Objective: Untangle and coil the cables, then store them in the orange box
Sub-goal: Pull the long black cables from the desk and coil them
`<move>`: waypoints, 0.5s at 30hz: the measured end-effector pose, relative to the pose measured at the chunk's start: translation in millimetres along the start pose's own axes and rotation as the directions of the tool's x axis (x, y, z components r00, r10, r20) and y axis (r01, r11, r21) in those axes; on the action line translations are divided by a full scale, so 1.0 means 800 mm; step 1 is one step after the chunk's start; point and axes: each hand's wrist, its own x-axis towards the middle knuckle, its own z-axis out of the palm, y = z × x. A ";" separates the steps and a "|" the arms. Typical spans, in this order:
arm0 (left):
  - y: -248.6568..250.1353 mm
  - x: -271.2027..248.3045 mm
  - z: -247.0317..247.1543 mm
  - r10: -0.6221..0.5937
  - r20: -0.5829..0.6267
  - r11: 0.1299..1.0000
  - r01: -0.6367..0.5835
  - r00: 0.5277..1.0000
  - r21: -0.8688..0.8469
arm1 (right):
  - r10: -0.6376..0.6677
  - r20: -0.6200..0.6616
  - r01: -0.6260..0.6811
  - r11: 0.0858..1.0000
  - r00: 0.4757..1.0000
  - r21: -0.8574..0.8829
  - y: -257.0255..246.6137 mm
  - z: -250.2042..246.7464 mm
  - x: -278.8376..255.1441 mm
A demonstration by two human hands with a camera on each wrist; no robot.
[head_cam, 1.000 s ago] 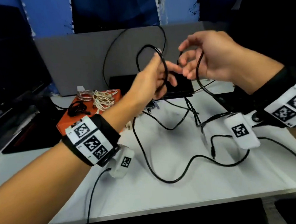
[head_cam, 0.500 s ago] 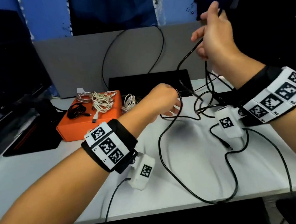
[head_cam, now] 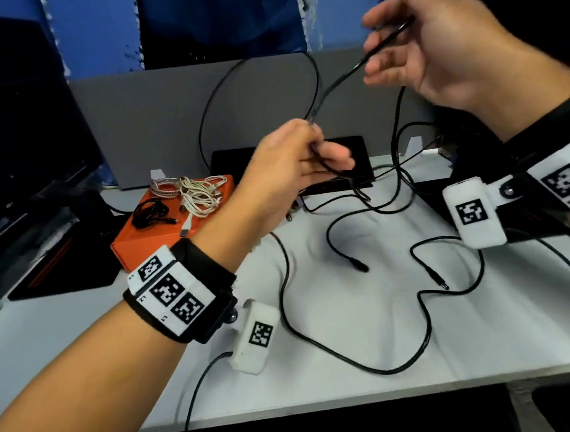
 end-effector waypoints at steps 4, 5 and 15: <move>0.007 -0.003 -0.020 0.114 -0.009 0.991 -0.113 0.993 0.077 | -0.135 -0.057 0.135 0.991 0.989 0.001 -0.010 -0.019 0.017; 0.007 -0.005 -0.023 0.123 0.031 0.980 -0.126 0.992 0.152 | -0.165 -0.071 0.165 0.986 0.984 -0.015 -0.010 -0.022 0.022; 0.047 -0.021 -0.056 0.225 -0.242 0.974 -0.216 0.944 0.062 | 0.274 0.256 -0.147 0.894 0.927 -0.422 0.000 -0.018 0.010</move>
